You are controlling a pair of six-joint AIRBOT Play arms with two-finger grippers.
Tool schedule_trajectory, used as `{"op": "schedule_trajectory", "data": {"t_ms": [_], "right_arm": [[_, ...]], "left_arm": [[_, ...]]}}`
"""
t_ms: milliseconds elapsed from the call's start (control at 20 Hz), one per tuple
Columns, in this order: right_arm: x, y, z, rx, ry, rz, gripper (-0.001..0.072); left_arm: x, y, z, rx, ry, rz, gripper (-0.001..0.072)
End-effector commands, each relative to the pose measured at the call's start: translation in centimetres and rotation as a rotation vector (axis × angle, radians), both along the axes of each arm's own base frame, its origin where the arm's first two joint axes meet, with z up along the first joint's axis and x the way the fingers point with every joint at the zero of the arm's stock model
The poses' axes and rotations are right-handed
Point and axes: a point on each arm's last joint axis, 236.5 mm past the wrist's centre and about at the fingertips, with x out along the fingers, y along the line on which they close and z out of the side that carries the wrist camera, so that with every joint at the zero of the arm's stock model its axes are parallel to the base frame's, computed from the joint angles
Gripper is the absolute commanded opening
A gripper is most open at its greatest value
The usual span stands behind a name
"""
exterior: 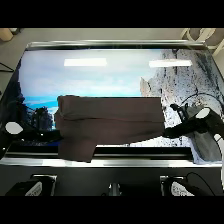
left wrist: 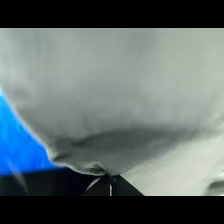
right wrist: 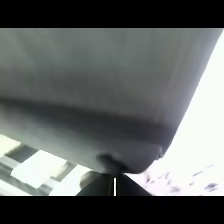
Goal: Fold the shirts.
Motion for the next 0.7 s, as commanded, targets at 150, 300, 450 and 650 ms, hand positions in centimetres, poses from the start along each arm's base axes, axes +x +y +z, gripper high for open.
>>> {"op": "schedule_trajectory", "data": {"t_ms": [150, 300, 450, 650], "right_arm": [[7.0, 0.8, 7.8, 0.013, -0.280, 0.027, 0.0019], [11.1, 1.6, 8.3, -0.052, -0.400, 0.068, 0.0019], [14.4, 0.8, 6.6, -0.079, -0.400, 0.009, 0.0020], [18.4, -0.1, 5.8, -0.088, -0.429, -0.017, 0.0020]], "left_arm": [[7.4, 1.1, 8.5, 0.028, -0.285, 0.058, 0.0019], [10.5, 1.8, 9.6, 0.034, -0.346, 0.107, 0.0020], [13.6, 2.2, 8.8, 0.035, -0.320, 0.113, 0.0020], [18.3, 2.6, 7.3, 0.027, -0.283, 0.113, 0.0021]]}}
